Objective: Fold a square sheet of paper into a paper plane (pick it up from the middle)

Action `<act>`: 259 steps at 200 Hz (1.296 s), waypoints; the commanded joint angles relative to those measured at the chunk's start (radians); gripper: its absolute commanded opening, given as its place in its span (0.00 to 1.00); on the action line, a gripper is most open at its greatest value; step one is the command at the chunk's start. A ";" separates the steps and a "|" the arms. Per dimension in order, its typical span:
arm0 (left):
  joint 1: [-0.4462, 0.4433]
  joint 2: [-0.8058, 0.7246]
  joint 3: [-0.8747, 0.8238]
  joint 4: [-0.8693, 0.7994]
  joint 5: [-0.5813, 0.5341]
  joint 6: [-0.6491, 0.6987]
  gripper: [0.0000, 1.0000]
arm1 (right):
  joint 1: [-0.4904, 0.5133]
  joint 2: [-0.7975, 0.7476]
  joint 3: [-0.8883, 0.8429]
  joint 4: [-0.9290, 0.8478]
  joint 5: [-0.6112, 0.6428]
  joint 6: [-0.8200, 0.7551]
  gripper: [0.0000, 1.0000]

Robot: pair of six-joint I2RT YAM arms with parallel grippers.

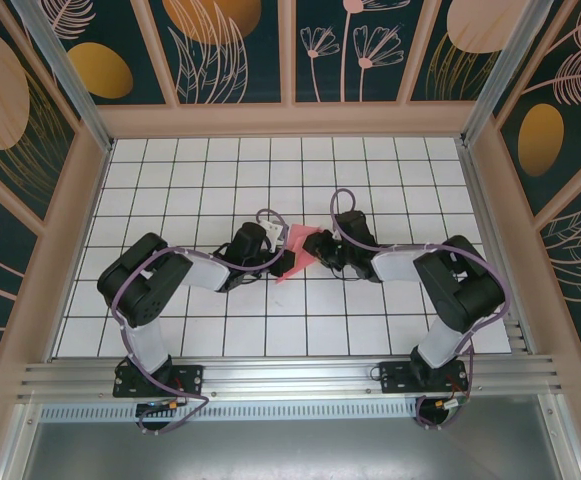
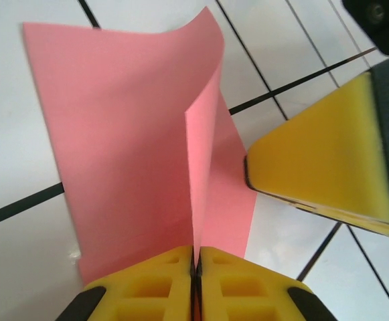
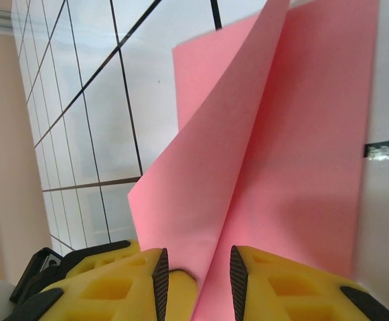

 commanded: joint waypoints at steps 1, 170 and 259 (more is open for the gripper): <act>0.007 -0.034 -0.015 0.071 0.048 -0.062 0.11 | -0.008 -0.021 -0.009 0.031 -0.005 -0.020 0.34; 0.031 0.057 -0.015 0.114 0.111 -0.290 0.13 | -0.010 0.060 0.056 -0.025 -0.040 -0.077 0.44; 0.034 0.064 -0.014 0.106 0.115 -0.300 0.15 | -0.010 0.115 0.111 -0.109 -0.007 -0.073 0.46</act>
